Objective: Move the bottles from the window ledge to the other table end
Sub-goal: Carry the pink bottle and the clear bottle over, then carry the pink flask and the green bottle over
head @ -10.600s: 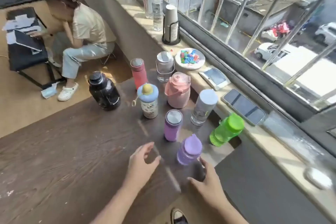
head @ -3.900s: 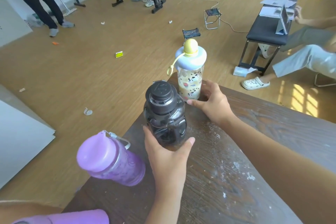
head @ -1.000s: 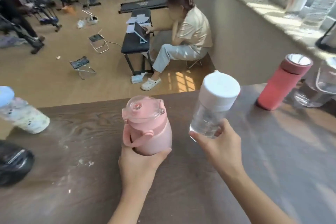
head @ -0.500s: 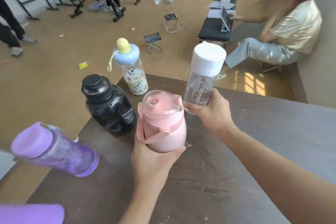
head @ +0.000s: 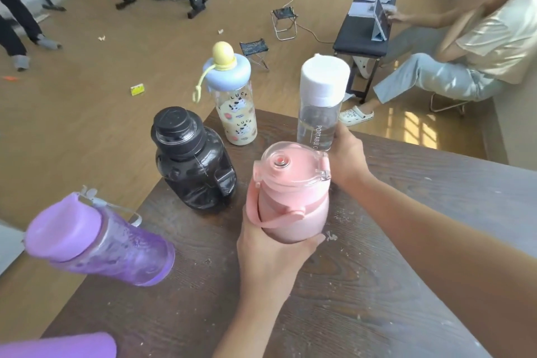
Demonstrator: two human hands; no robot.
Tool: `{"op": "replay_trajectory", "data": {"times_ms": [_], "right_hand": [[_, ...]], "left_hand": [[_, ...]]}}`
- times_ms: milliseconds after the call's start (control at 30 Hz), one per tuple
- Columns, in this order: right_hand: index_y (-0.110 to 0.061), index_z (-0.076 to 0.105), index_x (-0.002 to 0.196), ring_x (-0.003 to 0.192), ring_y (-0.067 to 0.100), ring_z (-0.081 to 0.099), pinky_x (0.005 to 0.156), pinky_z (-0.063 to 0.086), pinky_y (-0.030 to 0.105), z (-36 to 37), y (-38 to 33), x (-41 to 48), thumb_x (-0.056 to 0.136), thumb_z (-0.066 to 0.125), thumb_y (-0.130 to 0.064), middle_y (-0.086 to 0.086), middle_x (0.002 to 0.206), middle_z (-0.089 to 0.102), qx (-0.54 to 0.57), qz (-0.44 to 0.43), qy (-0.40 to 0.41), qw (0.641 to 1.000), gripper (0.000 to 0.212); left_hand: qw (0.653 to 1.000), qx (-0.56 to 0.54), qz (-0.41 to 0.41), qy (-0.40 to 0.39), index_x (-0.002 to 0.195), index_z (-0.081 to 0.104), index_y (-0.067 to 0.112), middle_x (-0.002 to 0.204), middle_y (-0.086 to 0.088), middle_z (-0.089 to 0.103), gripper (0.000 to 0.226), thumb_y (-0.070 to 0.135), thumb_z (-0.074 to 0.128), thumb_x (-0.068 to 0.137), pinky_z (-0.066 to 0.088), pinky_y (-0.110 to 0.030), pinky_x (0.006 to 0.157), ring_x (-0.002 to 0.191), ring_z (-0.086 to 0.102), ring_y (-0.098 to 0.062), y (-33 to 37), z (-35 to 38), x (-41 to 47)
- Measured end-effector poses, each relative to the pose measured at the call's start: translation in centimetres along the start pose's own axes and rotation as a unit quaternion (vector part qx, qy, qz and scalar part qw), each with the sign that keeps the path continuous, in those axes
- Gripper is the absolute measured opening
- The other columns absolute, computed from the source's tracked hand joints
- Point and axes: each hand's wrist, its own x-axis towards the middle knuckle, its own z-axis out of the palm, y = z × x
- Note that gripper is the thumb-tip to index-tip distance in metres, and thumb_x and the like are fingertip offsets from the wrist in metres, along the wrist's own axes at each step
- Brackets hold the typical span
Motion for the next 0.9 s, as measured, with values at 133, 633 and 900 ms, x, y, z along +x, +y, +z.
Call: {"op": "replay_trajectory", "data": {"times_ms": [133, 633, 900], "right_hand": [[-0.018, 0.054, 0.138, 0.104, 0.019, 0.062, 0.083, 0.045, 0.03, -0.3, 0.5, 0.0, 0.08, 0.084, -0.035, 0.003, 0.126, 0.069, 0.002, 0.001, -0.014, 1.0, 0.067], [-0.021, 0.068, 0.135, 0.121, 0.013, 0.067, 0.111, 0.048, 0.031, -16.7, 12.4, -13.5, 0.082, 0.087, -0.027, -0.004, 0.13, 0.072, 0.033, 0.02, 0.054, 0.998, 0.057], [-0.023, 0.062, 0.142, 0.121, 0.008, 0.062, 0.106, 0.048, 0.028, -29.3, 21.0, -22.6, 0.084, 0.084, -0.033, -0.011, 0.137, 0.066, 0.03, 0.051, 0.18, 0.982, 0.063]], "left_hand": [[1.0, 0.024, 0.0, -0.013, 0.157, 0.04, 0.044, 0.136, 0.017, 0.071, 0.13, 0.044, 0.1, 0.042, 0.063, -0.049, 0.094, 0.123, 0.07, -0.012, -0.4, -0.1, -0.1], [0.998, 0.038, 0.037, -0.045, 0.135, 0.072, 0.025, 0.124, 0.015, 0.077, 0.059, 0.009, 0.089, 0.081, 0.053, -0.012, 0.097, 0.112, 0.072, 0.01, 3.4, 8.6, -11.7], [0.958, 0.083, 0.135, -0.238, 0.145, 0.065, 0.026, 0.129, 0.024, 0.063, 0.064, 0.027, 0.087, 0.085, 0.049, -0.027, 0.112, 0.123, 0.062, 0.001, 9.1, 22.4, -17.3]]}}
